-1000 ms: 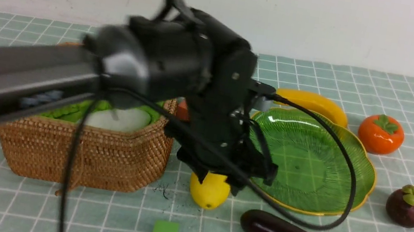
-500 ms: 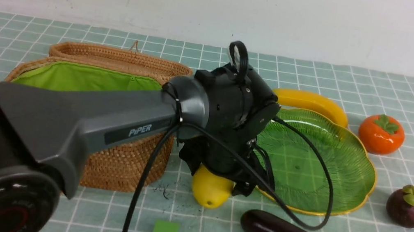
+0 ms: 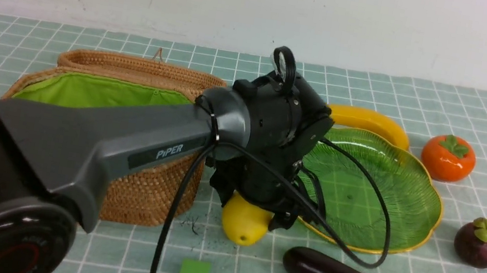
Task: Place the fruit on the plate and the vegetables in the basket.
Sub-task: Grab a lemon with your left arm and place it on the plate on the right
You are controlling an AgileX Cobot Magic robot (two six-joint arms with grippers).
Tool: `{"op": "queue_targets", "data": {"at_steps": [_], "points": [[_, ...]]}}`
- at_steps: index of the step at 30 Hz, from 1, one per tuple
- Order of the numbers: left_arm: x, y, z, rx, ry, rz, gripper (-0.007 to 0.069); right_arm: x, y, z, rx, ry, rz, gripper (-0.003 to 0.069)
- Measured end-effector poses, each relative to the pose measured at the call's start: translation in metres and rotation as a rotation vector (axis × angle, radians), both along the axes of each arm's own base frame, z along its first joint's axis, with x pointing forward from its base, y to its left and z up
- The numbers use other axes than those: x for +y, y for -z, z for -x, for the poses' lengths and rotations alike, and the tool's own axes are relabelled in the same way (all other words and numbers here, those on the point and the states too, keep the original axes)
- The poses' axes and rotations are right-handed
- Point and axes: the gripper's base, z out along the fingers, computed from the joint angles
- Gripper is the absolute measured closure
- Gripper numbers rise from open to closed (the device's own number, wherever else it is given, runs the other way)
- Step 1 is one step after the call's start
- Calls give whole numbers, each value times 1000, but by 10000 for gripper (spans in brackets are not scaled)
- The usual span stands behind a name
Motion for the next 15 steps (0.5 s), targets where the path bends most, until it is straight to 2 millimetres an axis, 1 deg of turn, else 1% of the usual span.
{"op": "queue_targets", "data": {"at_steps": [1,4,5,6,8,9,10,11,12,13,14,15], "points": [[-2,-7,1,-7,9,2,35,-2,0,-1,4,27,3,575],[-22,-52,13,-100,129,95,35,-12,2,-7,12,161,15,575],[-23,-53,13,-105,141,102,35,-12,2,-7,13,169,15,575],[-36,-68,20,-148,220,167,35,-17,2,-10,20,236,10,575],[-52,-77,25,-193,312,254,35,-19,5,-12,34,283,4,575],[-53,-77,25,-197,327,260,35,-19,5,-13,38,289,3,575],[-67,-72,25,-225,382,330,35,-19,9,-16,57,304,2,573],[-73,-63,23,-227,402,346,35,-18,12,-17,70,305,6,573],[-77,-56,21,-236,413,354,35,-17,16,-19,84,302,9,572],[-77,-54,19,-237,414,353,35,-17,16,-19,87,301,10,571],[-80,-44,16,-239,424,345,35,-16,19,-20,97,298,13,571],[-81,-39,12,-247,428,345,35,-15,22,-22,110,293,17,571]]}}
